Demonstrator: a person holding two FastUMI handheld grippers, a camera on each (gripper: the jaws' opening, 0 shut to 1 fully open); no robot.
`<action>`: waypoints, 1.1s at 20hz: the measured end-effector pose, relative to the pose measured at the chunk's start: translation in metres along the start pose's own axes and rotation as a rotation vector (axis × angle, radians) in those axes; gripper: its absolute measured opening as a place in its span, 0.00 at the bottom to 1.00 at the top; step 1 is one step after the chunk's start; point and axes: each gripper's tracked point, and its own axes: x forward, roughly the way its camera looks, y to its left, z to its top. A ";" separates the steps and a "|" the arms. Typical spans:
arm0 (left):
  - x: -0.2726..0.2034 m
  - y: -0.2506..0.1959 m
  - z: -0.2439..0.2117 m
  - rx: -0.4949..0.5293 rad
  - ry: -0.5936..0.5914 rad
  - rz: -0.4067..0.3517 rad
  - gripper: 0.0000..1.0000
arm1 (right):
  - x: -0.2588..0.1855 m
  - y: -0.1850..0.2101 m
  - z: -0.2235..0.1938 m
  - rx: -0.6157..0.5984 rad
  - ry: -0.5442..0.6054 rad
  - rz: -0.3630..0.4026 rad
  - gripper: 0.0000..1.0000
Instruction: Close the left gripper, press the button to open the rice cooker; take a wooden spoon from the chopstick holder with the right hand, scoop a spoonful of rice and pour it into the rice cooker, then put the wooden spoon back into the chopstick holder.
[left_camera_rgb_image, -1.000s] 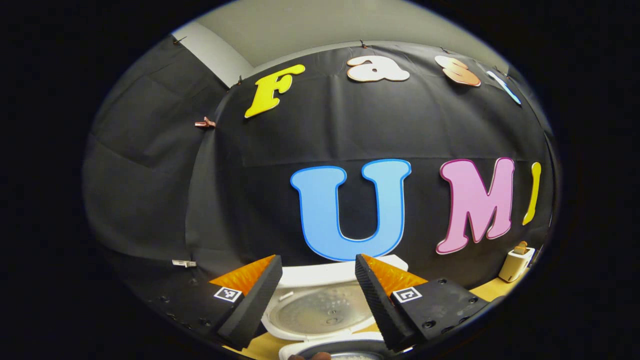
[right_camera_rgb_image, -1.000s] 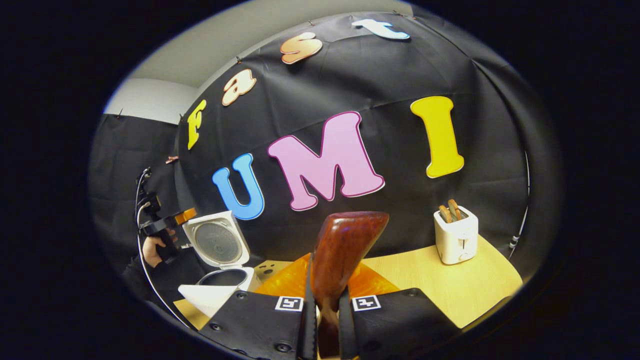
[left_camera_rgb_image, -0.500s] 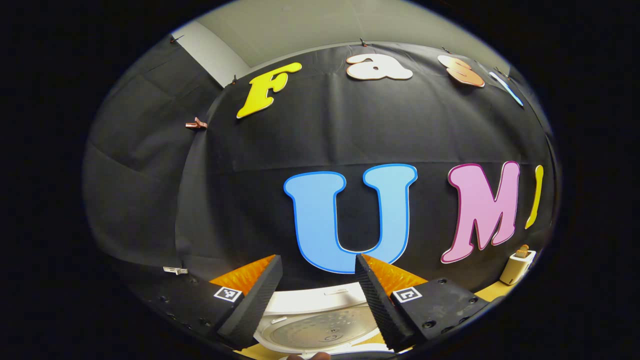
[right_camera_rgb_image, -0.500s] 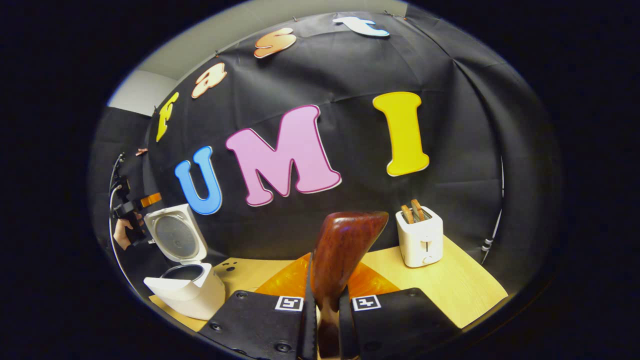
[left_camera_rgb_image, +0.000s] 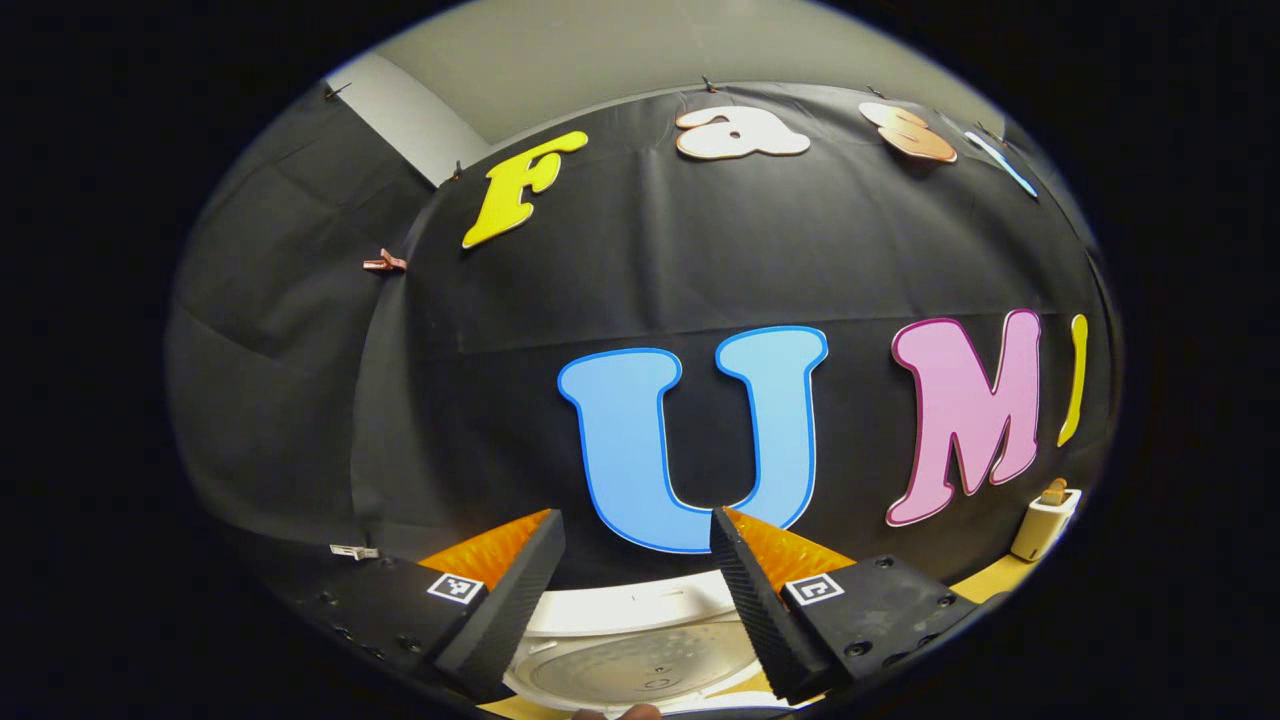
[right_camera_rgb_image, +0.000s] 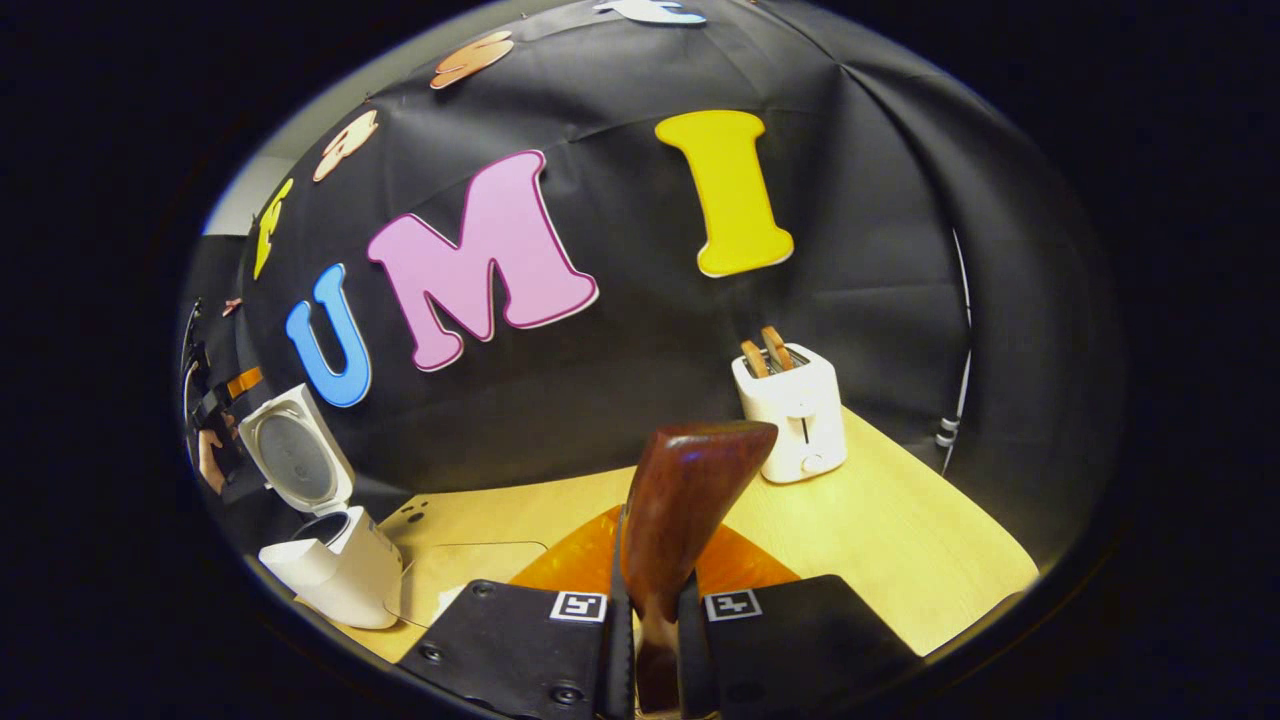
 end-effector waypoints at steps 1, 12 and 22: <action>0.000 -0.001 -0.001 0.004 0.000 0.000 0.94 | 0.001 -0.004 -0.007 -0.005 0.013 -0.010 0.21; 0.016 -0.014 -0.008 0.084 0.005 -0.010 0.89 | 0.012 -0.016 -0.070 0.042 0.184 -0.053 0.22; 0.061 -0.021 -0.023 0.056 0.052 -0.044 0.90 | -0.057 0.005 -0.030 -0.065 0.060 -0.045 0.98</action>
